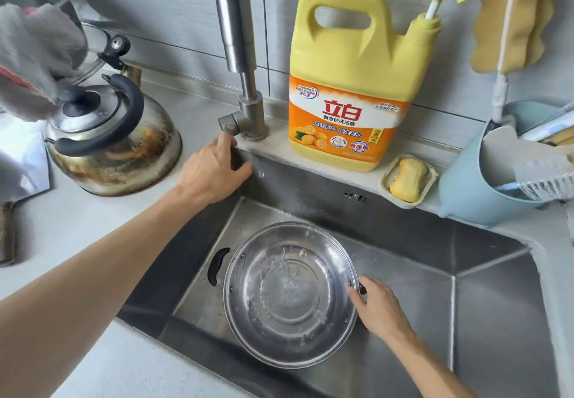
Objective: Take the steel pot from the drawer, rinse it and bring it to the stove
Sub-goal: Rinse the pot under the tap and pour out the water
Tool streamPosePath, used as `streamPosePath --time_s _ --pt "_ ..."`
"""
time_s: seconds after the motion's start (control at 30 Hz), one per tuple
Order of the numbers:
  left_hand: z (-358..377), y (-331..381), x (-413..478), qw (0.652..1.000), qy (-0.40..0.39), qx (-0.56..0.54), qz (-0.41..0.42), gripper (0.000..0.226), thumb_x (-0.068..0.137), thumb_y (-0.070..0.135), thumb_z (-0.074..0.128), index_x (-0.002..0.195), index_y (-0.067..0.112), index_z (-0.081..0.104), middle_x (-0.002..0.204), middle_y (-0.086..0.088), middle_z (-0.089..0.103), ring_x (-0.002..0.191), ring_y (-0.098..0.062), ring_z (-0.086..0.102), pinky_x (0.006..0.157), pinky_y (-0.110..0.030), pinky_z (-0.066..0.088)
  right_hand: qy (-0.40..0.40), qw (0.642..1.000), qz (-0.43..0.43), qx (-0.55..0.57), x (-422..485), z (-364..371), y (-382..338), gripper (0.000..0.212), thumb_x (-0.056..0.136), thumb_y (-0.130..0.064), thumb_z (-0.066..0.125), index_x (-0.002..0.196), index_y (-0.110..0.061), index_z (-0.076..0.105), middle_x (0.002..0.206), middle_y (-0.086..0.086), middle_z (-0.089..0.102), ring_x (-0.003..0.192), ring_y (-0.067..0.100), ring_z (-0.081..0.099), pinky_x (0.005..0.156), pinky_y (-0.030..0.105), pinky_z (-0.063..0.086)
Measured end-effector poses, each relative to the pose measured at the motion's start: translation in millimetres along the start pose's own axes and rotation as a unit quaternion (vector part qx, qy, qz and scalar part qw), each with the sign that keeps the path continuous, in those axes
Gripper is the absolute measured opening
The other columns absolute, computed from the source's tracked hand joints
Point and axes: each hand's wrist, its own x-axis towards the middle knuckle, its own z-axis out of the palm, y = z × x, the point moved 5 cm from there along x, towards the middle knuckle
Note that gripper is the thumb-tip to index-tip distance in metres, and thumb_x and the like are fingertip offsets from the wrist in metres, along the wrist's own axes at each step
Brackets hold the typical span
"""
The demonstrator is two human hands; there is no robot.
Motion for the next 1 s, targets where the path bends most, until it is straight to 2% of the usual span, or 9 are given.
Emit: streamPosePath --time_s 0.07,0.17,0.23,0.4,0.5,0.6,0.73,0.83,1.0 --pt "36.2 -12.8 -27.8 0.994 -0.106 -0.029 0.026 0.061 0.092 0.055 0.067 0.140 0.021 0.048 0.120 -0.010 0.065 0.101 -0.037 0.071 0.089 -0.045 0.057 0.000 1.000 0.004 0.005 -1.7 -0.5 0.8 0.018 0.103 -0.045 0.056 0.102 -0.030 0.065 0.094 -0.007 0.060 0.090 0.020 0.063 0.083 0.039 0.052" --pt "98.9 -41.3 -83.2 0.954 -0.296 0.035 0.004 0.077 0.094 0.064 0.066 0.157 0.026 0.044 0.148 -0.013 0.054 0.123 -0.035 0.068 0.109 -0.040 0.051 -0.010 1.000 0.009 0.013 -3.4 -1.9 2.0 0.015 0.103 -0.043 0.055 0.103 -0.031 0.064 0.094 -0.007 0.058 0.093 0.019 0.060 0.085 0.038 0.050" --pt "127.2 -55.5 -109.1 0.929 -0.365 0.044 -0.032 0.079 0.099 0.064 0.062 0.163 0.026 0.038 0.161 -0.014 0.042 0.132 -0.034 0.064 0.115 -0.037 0.045 -0.020 1.000 0.007 0.019 -3.4 -1.5 1.4 0.012 0.104 -0.043 0.054 0.103 -0.034 0.063 0.094 -0.007 0.058 0.094 0.018 0.059 0.086 0.038 0.050" --pt "152.7 -70.0 -121.3 0.933 -0.351 0.019 -0.071 0.067 0.105 0.046 0.061 0.164 0.026 0.036 0.159 -0.014 0.040 0.130 -0.038 0.064 0.114 -0.042 0.046 -0.031 0.999 0.004 0.013 -2.9 -0.3 1.4 0.027 0.105 -0.042 0.051 0.080 -0.043 0.042 0.090 -0.005 0.056 0.083 0.022 0.059 0.076 0.040 0.049" --pt "162.7 -76.3 -128.9 0.925 -0.368 0.014 -0.089 0.066 0.109 0.040 0.056 0.167 0.028 0.028 0.161 -0.020 0.037 0.132 -0.041 0.063 0.115 -0.045 0.047 -0.028 0.999 0.010 0.024 -3.7 -1.7 -0.9 0.029 0.106 -0.042 0.050 0.078 -0.042 0.041 0.091 -0.004 0.056 0.077 0.023 0.061 0.078 0.041 0.053" --pt "165.6 -78.6 -127.4 0.936 -0.339 -0.016 -0.096 0.058 0.110 0.038 0.054 0.164 0.028 0.037 0.156 -0.021 0.045 0.122 -0.034 0.065 0.109 -0.039 0.050 -0.029 0.999 0.011 0.017 -5.8 -4.4 -5.8 0.023 0.107 -0.042 0.049 0.085 -0.039 0.045 0.095 -0.002 0.056 0.088 0.025 0.061 0.086 0.044 0.053" --pt "171.1 -79.5 -129.0 0.920 -0.375 -0.050 -0.105 0.044 0.114 0.031 0.044 0.158 0.025 0.043 0.119 -0.003 0.051 0.074 -0.011 0.060 0.099 -0.035 0.056 -0.004 1.000 0.005 0.009 -8.1 -22.3 -19.1 0.015 0.107 -0.039 0.050 0.101 -0.027 0.057 0.099 0.001 0.058 0.096 0.026 0.059 0.086 0.040 0.049" --pt "167.7 -78.0 -126.0 0.926 -0.347 -0.112 -0.095 0.035 0.111 0.030 0.051 0.146 0.028 0.054 0.113 -0.008 0.065 0.069 -0.020 0.071 0.061 -0.033 0.064 0.031 0.999 -0.008 -0.019 -9.2 -51.3 -30.0 0.023 0.105 -0.037 0.055 0.112 -0.018 0.065 0.099 0.004 0.062 0.100 0.029 0.060 0.084 0.039 0.047" --pt "157.2 -59.3 -132.4 0.921 -0.334 -0.179 -0.093 0.024 0.109 0.028 0.057 0.132 0.032 0.051 0.102 -0.011 0.075 0.069 -0.024 0.077 0.062 -0.034 0.063 0.096 0.990 -0.080 -0.064 -26.5 -104.7 -59.6 0.019 0.105 -0.036 0.055 0.111 -0.019 0.062 0.098 0.001 0.053 0.081 0.030 0.063 0.074 0.043 0.053"
